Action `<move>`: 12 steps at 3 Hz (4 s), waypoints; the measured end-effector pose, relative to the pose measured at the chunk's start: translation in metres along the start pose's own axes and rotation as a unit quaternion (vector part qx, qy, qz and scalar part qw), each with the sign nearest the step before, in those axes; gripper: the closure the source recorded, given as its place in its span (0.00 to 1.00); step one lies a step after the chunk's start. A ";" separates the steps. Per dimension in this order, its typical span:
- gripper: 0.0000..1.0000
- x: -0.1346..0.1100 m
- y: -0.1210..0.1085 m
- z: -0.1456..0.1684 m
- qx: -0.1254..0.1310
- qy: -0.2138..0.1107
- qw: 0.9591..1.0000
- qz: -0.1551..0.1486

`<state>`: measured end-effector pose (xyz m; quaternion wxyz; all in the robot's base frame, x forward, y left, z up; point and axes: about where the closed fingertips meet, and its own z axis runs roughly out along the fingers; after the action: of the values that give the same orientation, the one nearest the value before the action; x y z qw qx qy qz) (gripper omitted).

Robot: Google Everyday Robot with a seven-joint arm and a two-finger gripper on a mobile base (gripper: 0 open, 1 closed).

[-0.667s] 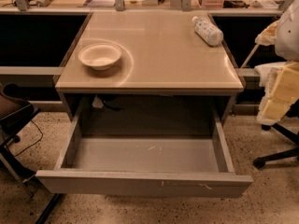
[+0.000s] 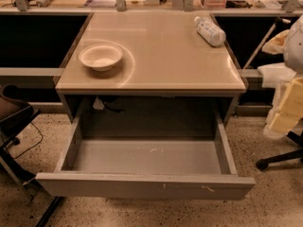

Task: Close top drawer

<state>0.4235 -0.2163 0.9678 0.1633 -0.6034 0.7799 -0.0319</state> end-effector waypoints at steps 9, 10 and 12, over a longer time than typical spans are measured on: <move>0.00 0.041 0.190 0.261 -0.079 -0.115 0.981 0.137; 0.00 0.057 0.164 0.218 -0.019 -0.095 0.981 0.165; 0.00 0.069 0.138 0.082 0.071 -0.054 0.976 0.197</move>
Offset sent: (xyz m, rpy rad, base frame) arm -0.1955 0.0156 -0.1900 0.2418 0.2182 -0.2498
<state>0.3035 -0.2328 0.8412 0.2507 -0.4258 0.8691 -0.0217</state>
